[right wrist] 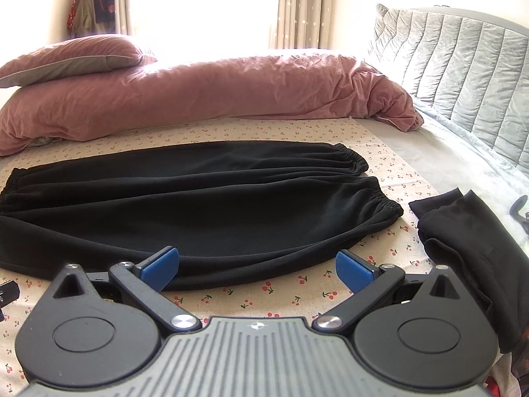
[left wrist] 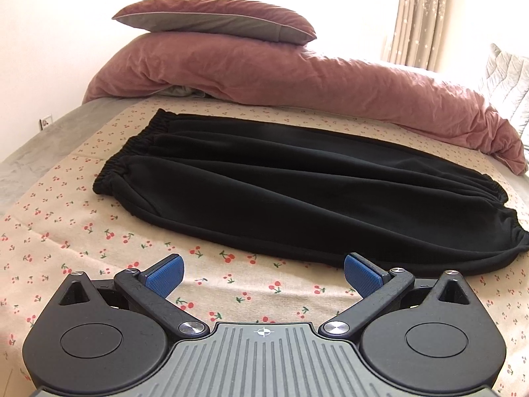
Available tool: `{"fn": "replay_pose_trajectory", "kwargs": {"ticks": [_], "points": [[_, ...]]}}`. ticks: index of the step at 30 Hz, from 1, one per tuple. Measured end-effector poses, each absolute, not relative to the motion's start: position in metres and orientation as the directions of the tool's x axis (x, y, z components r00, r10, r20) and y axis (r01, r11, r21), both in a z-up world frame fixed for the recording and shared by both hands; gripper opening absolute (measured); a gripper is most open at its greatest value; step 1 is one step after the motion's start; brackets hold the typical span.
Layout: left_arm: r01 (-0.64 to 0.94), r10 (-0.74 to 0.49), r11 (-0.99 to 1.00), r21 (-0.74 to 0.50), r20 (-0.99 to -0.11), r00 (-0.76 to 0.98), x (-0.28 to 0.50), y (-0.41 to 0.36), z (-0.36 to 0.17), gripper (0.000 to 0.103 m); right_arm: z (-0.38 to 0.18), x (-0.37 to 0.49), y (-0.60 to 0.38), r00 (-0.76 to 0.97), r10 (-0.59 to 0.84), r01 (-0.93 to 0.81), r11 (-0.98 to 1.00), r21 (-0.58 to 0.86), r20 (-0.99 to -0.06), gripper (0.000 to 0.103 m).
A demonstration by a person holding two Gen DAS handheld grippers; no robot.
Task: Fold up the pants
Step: 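Move both grippers open toward the elastic leg cuffs of the black sweatpants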
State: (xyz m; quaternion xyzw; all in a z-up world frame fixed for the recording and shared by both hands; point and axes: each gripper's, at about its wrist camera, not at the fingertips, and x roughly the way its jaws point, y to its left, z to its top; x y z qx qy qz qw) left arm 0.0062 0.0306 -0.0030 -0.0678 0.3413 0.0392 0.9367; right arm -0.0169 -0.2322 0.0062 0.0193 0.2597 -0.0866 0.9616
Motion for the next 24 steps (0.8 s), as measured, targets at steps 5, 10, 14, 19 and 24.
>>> {"fn": "replay_pose_trajectory", "kwargs": {"ticks": [5,10,14,19,24], "points": [[-0.135,0.039,0.986,-0.1,-0.647,0.761,0.009,0.044,-0.003,0.103,0.004,-0.014,-0.24,0.831,-0.18,0.204,0.979,-0.012,-0.526,0.096],[-0.168,0.056,0.98,-0.106,-0.662,0.747,0.003,0.058,0.0,0.103,0.004,-0.017,-0.237,0.832,-0.167,0.189,0.982,-0.013,-0.53,0.096],[-0.181,0.075,0.978,-0.103,-0.636,0.768,-0.011,0.063,0.013,0.103,0.004,-0.016,-0.238,0.839,-0.158,0.184,0.983,-0.002,-0.52,0.097],[-0.143,-0.002,0.973,-0.18,-0.63,0.777,-0.039,0.066,0.044,0.103,0.001,-0.008,-0.245,0.83,-0.137,0.185,0.982,0.035,-0.541,0.096],[-0.172,0.009,0.965,-0.197,-0.631,0.776,-0.036,0.082,0.048,0.103,-0.01,0.007,-0.256,0.799,-0.065,0.184,0.973,0.141,-0.598,0.096]]}}
